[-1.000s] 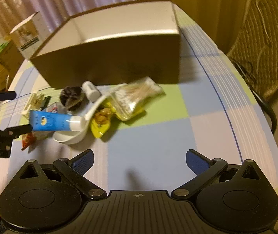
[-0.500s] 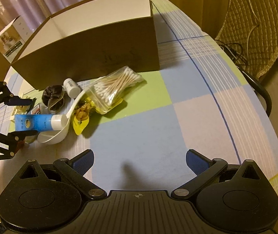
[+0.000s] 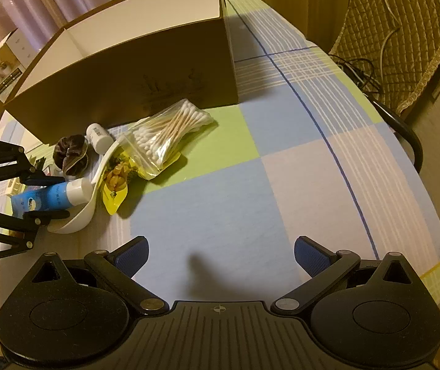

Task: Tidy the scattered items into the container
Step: 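Grasp the blue tube with the left tool while the right tool reaches for the cotton-swab bag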

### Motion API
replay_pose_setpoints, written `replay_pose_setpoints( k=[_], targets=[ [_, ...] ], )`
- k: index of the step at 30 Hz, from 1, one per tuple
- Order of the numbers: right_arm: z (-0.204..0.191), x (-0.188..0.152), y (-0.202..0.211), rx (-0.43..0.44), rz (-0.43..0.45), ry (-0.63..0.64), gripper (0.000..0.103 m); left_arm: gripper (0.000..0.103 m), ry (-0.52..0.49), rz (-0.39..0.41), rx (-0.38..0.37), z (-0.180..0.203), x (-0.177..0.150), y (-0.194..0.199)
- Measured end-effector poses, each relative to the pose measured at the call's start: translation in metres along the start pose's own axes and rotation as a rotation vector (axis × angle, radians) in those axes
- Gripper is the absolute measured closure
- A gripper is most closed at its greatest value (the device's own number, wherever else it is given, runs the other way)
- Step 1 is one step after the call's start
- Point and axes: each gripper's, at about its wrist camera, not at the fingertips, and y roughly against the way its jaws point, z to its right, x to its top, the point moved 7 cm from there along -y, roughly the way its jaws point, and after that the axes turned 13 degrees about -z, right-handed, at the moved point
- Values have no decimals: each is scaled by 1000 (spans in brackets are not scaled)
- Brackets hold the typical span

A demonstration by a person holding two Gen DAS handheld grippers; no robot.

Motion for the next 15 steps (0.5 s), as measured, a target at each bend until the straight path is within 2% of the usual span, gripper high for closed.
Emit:
replay_pose_setpoints(
  k=[5, 8, 15],
  targets=[
    [-5, 3, 2, 8, 13, 16, 0, 75, 83, 16, -2, -4, -4, 13],
    [-7, 5, 2, 18, 21, 18, 0, 75, 172, 39, 9, -11, -8, 27],
    [-14, 21, -1, 104, 19, -5, 0, 75, 420, 84, 9, -35, -31, 55]
  ],
)
